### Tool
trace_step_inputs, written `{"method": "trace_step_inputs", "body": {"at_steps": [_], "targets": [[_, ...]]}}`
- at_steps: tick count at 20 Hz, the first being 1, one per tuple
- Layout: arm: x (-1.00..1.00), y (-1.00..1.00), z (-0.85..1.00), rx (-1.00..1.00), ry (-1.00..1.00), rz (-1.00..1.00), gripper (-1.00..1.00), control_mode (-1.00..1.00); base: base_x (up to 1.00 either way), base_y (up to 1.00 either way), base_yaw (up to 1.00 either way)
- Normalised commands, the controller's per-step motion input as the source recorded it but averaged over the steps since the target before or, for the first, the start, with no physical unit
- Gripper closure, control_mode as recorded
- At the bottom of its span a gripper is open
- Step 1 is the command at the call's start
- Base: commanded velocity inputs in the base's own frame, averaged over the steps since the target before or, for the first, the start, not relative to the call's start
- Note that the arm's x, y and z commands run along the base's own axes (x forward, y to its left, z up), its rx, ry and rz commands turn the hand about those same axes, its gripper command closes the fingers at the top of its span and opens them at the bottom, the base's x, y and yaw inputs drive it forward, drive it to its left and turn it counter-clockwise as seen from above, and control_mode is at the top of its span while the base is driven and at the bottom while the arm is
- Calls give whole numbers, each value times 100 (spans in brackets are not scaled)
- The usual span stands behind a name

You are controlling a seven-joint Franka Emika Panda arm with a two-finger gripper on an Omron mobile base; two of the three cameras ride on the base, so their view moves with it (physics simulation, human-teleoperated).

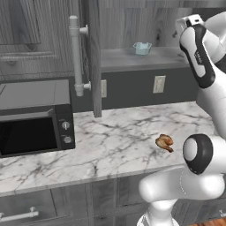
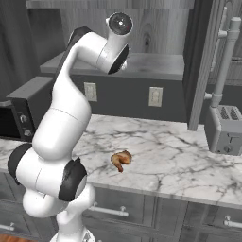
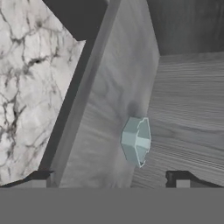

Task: Retrieve the tupperware from the cabinet, then place the raw meat into the tupperware to avoid contamination.

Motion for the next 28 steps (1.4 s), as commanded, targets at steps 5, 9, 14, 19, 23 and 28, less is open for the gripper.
{"method": "trace_step_inputs", "body": {"at_steps": [5,9,14,19,23,28], "targets": [[18,22,0,-1,0,-3,-100,-100,0,0,0],[17,24,0,0,0,-1,-100,-100,0,0,0],[17,20,-4,0,1,0,-100,-100,0,0,0],[17,6,-11,0,1,0,-100,-100,0,0,0],[21,1,-11,0,1,0,-100,-100,0,0,0],[22,5,-6,0,0,0,-100,-100,0,0,0]]}}
